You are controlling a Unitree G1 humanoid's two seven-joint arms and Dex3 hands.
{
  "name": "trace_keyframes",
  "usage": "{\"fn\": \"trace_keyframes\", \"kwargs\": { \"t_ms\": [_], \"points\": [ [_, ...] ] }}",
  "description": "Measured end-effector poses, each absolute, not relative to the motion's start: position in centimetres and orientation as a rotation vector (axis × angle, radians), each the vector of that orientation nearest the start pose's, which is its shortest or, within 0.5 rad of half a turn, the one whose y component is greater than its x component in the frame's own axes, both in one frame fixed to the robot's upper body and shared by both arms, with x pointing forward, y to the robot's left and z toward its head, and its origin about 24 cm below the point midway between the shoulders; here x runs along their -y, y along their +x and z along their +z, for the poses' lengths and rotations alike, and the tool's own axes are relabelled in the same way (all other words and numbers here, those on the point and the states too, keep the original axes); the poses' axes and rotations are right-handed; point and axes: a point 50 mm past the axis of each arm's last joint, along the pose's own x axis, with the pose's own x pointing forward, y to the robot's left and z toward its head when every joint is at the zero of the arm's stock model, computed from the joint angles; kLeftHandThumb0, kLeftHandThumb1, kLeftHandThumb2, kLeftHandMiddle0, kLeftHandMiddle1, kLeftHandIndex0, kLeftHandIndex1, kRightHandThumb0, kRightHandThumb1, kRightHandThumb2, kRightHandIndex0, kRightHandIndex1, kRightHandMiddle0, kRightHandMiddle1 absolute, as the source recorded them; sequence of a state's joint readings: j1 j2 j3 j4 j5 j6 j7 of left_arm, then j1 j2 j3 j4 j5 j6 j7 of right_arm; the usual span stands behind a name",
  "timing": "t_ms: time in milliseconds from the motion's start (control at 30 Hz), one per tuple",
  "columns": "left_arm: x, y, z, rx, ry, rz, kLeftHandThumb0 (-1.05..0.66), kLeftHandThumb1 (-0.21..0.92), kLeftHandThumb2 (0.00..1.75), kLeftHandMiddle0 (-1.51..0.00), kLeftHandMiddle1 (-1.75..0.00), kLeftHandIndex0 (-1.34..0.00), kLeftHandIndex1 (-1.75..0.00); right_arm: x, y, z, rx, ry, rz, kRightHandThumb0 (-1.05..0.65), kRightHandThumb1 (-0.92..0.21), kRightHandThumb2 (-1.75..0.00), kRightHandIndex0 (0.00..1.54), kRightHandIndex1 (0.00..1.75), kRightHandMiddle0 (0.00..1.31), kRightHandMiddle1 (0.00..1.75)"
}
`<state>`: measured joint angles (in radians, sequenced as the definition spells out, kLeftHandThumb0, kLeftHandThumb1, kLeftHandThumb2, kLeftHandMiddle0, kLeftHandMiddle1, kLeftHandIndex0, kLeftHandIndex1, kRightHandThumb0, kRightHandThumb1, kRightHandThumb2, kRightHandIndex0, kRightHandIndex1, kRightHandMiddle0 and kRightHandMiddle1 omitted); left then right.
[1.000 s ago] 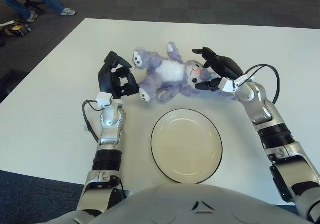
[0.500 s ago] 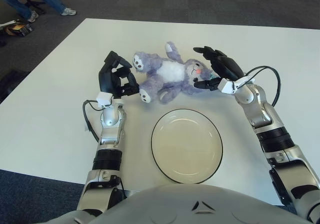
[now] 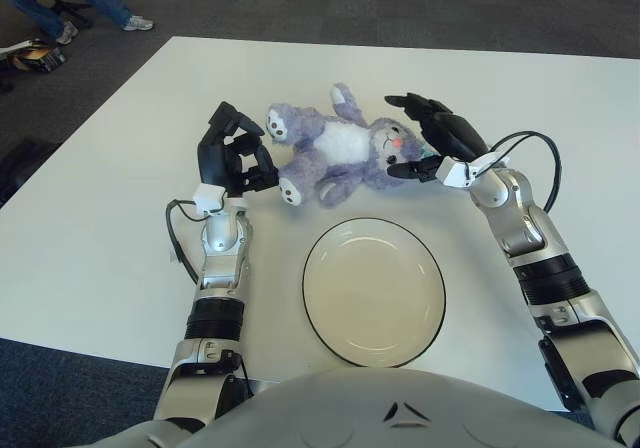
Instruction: Put the doll into the plate.
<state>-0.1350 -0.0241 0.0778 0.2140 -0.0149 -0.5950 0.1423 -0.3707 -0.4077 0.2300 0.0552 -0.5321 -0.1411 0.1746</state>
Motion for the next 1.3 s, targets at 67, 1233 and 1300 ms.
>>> {"fn": "trace_keyframes", "kwargs": {
  "t_ms": [67, 1233, 1300],
  "points": [
    [-16.1, 26.5, 7.9, 0.506, -0.072, 0.188, -0.49, 0.29, 1.35, -1.34, -1.75, -0.63, -1.75, 13.4, 30.5, 12.4, 0.379, -1.012, 0.396, -0.83, -0.63, -0.51, 0.0, 0.0, 0.0, 0.56],
    [-15.9, 26.7, 8.2, 0.517, -0.064, 0.195, -0.49, 0.28, 1.36, -1.34, -1.75, -0.64, -1.75, 10.6, 33.6, 7.9, 0.257, -1.112, 0.564, -0.97, -0.81, -0.35, 0.1, 0.05, 0.0, 0.64],
    [-15.8, 26.6, 8.1, 0.514, -0.068, 0.199, -0.49, 0.28, 1.36, -1.34, -1.75, -0.64, -1.75, 10.5, 33.9, 7.5, 0.266, -1.133, 0.572, -0.95, -0.8, -0.34, 0.14, 0.07, 0.0, 0.71]
  ]
}}
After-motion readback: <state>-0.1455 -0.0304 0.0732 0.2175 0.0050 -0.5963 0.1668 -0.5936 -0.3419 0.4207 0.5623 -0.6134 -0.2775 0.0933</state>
